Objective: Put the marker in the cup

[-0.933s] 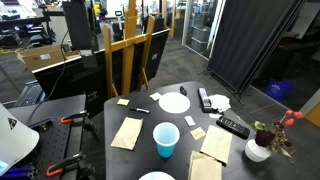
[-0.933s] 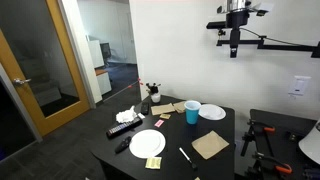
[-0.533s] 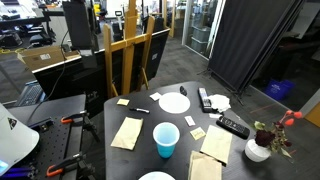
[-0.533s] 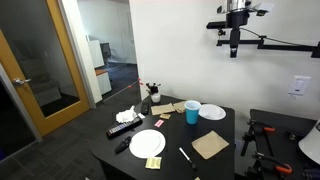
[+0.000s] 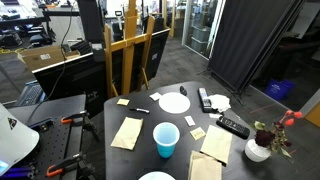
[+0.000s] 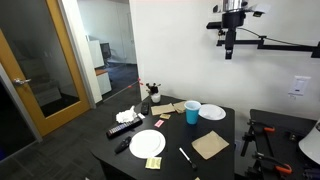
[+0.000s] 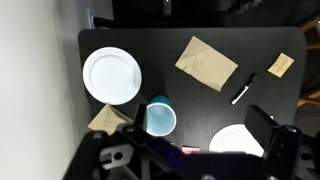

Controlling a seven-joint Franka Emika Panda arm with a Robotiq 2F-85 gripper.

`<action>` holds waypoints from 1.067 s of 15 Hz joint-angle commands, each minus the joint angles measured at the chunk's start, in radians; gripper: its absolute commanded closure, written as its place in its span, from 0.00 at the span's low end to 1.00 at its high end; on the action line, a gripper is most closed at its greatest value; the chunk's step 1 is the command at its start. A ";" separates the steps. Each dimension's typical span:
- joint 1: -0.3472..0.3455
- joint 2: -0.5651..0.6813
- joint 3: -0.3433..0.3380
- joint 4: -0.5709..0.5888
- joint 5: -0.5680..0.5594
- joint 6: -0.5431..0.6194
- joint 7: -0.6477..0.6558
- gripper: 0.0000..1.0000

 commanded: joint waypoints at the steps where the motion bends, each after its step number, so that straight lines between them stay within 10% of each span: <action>1: 0.027 0.044 0.066 0.008 0.020 0.063 0.109 0.00; 16: 0.098 0.266 0.257 0.006 0.208 0.316 0.655 0.00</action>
